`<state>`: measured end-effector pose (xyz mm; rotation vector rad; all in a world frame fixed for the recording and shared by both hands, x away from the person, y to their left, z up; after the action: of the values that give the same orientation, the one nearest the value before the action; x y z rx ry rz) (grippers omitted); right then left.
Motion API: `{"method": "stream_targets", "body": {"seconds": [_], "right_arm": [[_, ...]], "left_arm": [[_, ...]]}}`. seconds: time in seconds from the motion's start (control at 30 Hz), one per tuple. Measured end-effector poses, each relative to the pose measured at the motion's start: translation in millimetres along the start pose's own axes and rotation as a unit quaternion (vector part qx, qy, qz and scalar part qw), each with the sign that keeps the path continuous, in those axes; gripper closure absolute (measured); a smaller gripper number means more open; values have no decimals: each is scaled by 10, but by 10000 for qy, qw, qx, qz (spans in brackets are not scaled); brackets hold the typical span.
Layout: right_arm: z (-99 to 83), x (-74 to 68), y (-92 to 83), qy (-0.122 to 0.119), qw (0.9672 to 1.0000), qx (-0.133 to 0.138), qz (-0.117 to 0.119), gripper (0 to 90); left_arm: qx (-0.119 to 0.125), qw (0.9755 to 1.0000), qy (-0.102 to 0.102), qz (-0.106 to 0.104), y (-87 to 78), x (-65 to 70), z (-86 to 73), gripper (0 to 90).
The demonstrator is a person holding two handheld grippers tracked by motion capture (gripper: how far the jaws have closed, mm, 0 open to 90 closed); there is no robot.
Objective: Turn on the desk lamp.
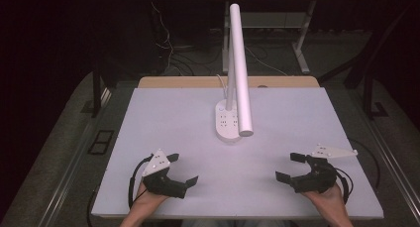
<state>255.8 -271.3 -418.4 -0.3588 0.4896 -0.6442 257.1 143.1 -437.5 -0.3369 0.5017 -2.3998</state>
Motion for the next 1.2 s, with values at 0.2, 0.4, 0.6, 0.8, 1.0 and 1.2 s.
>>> {"method": "stream_targets", "body": {"seconds": [0.2,0.4,0.6,0.8,1.0,1.2], "right_arm": [[-9,21,-16,86,10000,-3,10,1],[-9,21,-13,128,9999,4,97,1],[-15,14,1,142,9998,-6,125,1],[-5,15,46,153,9997,-127,139,1],[11,-3,77,114,9994,-275,156,1],[50,-1,98,131,9991,-376,139,1]], "left_arm": [[2,10000,12,9,-4,4,1,0],[23,10000,-22,21,-5,-3,1,0],[12,10000,-24,10,4,-4,1,0],[21,10000,-16,-6,1,-3,1,0],[37,10000,-3,-1,-12,-1,3,0],[44,10000,-19,22,-17,-4,4,0]]}}
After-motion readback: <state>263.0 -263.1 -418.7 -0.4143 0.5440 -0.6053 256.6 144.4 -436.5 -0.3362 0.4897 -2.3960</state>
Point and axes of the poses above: each handheld gripper's, and its own axes: y roughly forward along the jaws, z roughly out of its top, x roughly to its right, the point moved 2 cm from there along y, roughly forward along the jaws, and after that the axes turned 1 degree about z, right-handed, at the moved point
